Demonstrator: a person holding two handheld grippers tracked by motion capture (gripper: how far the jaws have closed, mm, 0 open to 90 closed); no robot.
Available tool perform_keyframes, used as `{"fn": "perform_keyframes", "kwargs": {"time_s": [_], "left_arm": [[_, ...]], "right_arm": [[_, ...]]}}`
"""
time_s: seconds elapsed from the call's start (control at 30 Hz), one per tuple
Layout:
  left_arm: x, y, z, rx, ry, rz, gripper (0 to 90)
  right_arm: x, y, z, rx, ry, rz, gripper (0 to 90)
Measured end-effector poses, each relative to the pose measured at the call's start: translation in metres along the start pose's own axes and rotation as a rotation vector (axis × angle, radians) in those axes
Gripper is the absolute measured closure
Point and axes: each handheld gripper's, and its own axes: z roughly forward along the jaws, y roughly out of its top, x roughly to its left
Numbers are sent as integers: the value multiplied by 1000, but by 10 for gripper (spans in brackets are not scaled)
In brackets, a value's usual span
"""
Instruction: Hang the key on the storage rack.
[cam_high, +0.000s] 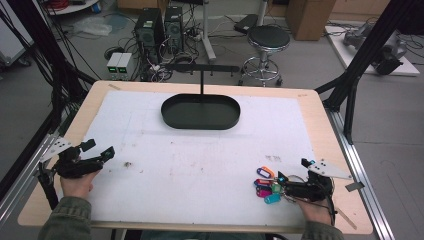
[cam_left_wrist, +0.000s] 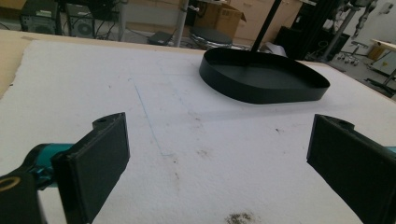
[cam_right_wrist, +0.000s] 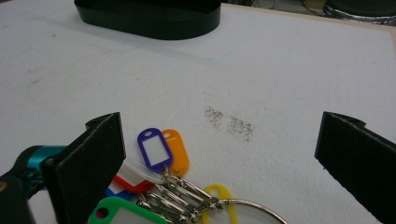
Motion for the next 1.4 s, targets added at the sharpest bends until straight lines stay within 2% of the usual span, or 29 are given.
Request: {"fn": "perform_keyframes", "kwargs": {"time_s": [0.17, 0.53, 0.63, 0.67, 0.7, 0.87, 0.93, 1.0, 1.17, 1.23, 1.27, 1.3, 1.33, 1.37, 1.4], "left_arm": [[0, 0, 0, 2, -1, 0, 63], [0, 0, 1, 8, -7, 0, 63], [0, 0, 1, 10, -9, 1, 63], [0, -1, 2, 11, -10, 1, 63], [-1, -1, 2, 11, -10, 1, 63], [-1, -1, 2, 11, -11, 2, 63], [0, -1, 2, 12, -11, 2, 63], [0, -1, 2, 12, -12, 2, 63], [0, -1, 2, 14, -14, 0, 63], [0, -1, 2, 14, -13, -1, 63], [0, -1, 2, 14, -13, -1, 63], [0, -1, 2, 14, -13, -1, 63], [0, -1, 2, 13, -12, -1, 63], [0, -1, 2, 13, -11, -2, 63], [0, -1, 2, 14, -11, -3, 63]], "right_arm": [[3, 0, 4, 32, 8, -26, 7], [13, 0, 18, 114, 58, -91, 7], [14, 0, 22, 141, 74, -101, 8], [16, -1, 28, 176, 89, -122, 11], [16, -2, 29, 187, 95, -126, 14], [18, -2, 32, 222, 120, -139, 58], [18, -1, 33, 234, 128, -140, 121], [18, -1, 32, 232, 163, -151, 193], [24, 1, 42, 290, 185, -199, 260], [24, 2, 46, 309, 186, -198, 328], [24, 2, 46, 309, 186, -198, 328], [24, 3, 47, 318, 194, -186, 393], [23, 4, 47, 323, 221, -178, 473], [25, 5, 46, 326, 246, -184, 582], [25, 5, 46, 326, 246, -184, 582]]}}
